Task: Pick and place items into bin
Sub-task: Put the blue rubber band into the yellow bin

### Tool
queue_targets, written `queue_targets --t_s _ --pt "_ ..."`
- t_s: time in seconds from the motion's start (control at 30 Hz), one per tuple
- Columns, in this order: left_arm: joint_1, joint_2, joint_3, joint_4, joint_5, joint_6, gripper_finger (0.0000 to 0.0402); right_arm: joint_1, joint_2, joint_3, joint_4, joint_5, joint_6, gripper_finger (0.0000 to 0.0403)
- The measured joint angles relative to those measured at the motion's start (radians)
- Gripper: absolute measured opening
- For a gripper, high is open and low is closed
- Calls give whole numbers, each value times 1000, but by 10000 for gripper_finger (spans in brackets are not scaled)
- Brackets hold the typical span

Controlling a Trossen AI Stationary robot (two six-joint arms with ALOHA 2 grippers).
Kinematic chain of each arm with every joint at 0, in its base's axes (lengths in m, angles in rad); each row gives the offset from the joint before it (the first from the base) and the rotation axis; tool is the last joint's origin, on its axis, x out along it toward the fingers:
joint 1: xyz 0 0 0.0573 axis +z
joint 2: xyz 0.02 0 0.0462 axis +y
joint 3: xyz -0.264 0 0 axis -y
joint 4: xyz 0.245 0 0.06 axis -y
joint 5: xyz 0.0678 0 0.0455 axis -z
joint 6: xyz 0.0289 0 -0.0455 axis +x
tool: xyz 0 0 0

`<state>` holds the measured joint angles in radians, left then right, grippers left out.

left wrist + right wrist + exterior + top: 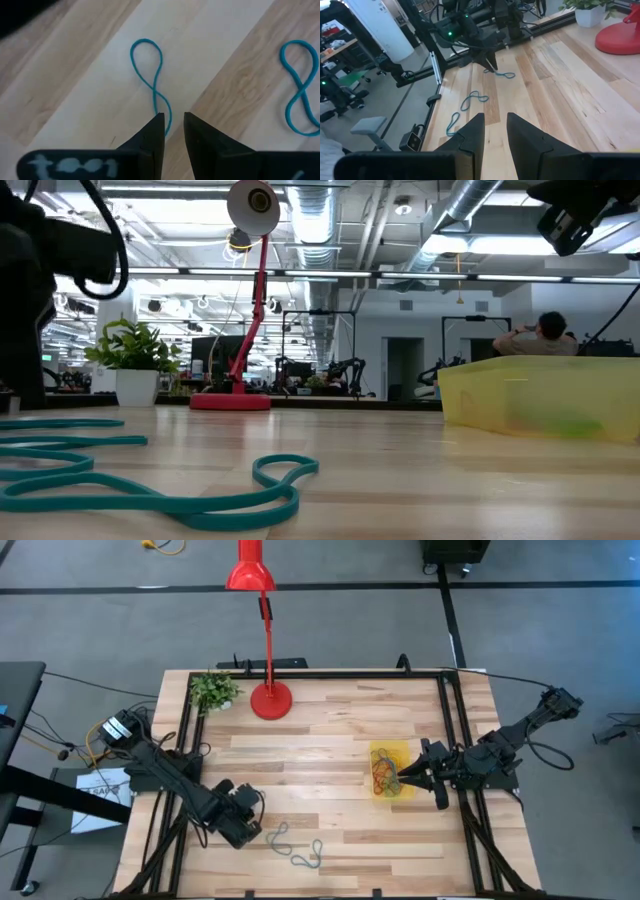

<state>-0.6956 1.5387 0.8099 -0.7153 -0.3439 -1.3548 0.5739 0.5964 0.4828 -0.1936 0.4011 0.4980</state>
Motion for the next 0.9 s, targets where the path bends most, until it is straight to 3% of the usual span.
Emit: queue_targets --t_s 0.23,0.47,0.67,0.77,0.9 --pt "0 0 -80 148 0 -5 61 0 0 0 0 0 0 77" --pt "7 -4 -141 175 -8 -28 59 0 0 0 0 0 0 77" --pt "34 -4 -153 192 -8 -18 10 0 0 0 0 0 0 77" --pt "60 3 -127 209 -58 39 5 0 0 0 0 0 0 77" --pt "135 2 -55 350 -252 226 2 0 0 0 -1 18 0 77"
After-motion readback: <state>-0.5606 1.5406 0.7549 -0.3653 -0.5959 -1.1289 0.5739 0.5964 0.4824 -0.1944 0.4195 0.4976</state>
